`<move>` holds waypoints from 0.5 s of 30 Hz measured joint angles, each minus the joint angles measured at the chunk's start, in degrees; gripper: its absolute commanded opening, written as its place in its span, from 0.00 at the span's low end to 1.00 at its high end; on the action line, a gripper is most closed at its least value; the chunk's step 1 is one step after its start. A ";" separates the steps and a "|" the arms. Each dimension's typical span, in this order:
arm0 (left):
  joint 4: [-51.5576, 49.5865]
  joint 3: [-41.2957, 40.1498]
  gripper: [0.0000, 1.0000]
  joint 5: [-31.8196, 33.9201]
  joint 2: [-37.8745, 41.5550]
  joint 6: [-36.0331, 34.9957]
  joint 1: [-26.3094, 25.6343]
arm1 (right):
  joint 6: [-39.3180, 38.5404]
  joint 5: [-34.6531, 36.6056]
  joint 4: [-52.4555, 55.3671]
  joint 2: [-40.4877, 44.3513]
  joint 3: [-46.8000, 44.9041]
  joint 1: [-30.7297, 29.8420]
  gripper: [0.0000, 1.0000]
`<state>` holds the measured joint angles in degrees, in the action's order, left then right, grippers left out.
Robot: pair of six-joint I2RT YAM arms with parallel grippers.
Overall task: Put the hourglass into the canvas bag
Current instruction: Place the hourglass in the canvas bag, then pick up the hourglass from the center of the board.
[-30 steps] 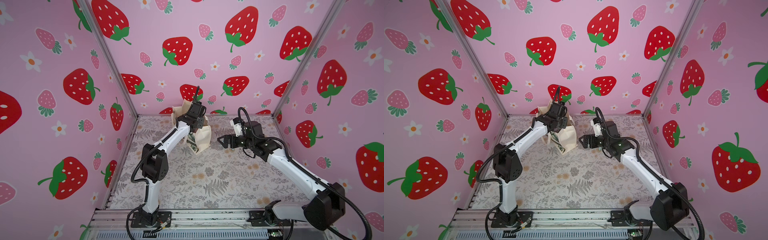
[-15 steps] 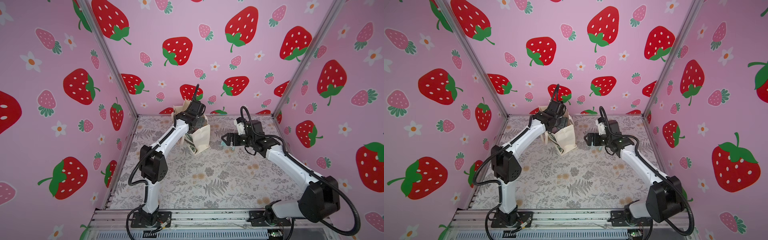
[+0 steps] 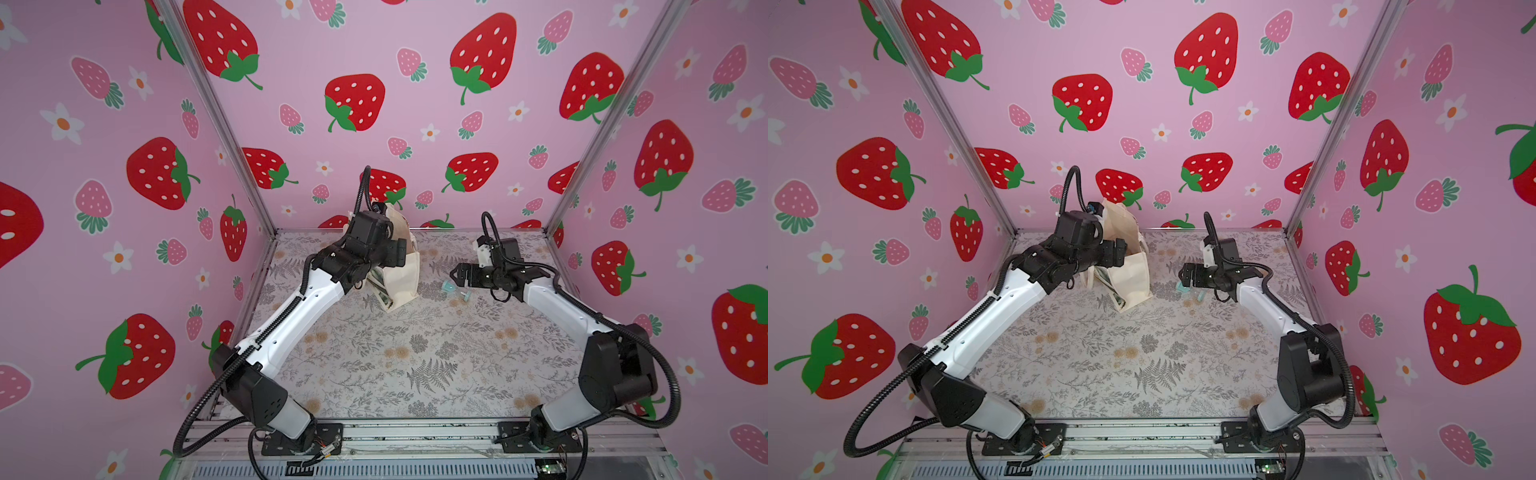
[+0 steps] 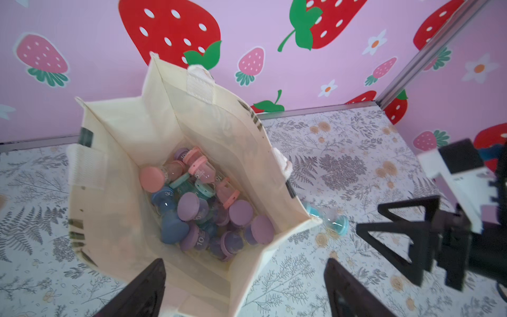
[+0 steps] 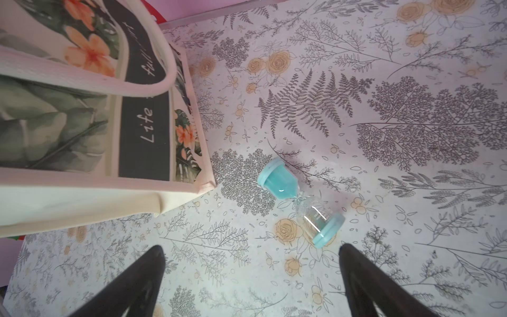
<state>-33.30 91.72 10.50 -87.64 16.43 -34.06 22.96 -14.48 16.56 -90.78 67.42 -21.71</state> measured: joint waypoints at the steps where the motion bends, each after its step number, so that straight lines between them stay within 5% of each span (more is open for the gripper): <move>1: 0.26 -1.46 0.97 -0.09 0.66 0.44 -0.81 | -0.24 0.09 0.02 -0.90 0.28 0.28 0.99; 15: 5.01 -17.46 0.99 3.52 9.27 8.39 -13.46 | -2.08 0.50 -0.15 -12.11 5.35 1.75 0.99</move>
<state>-28.29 74.26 14.02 -78.37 24.82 -47.53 20.88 -13.98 16.40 -102.89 72.77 -19.97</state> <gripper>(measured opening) 0.993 0.993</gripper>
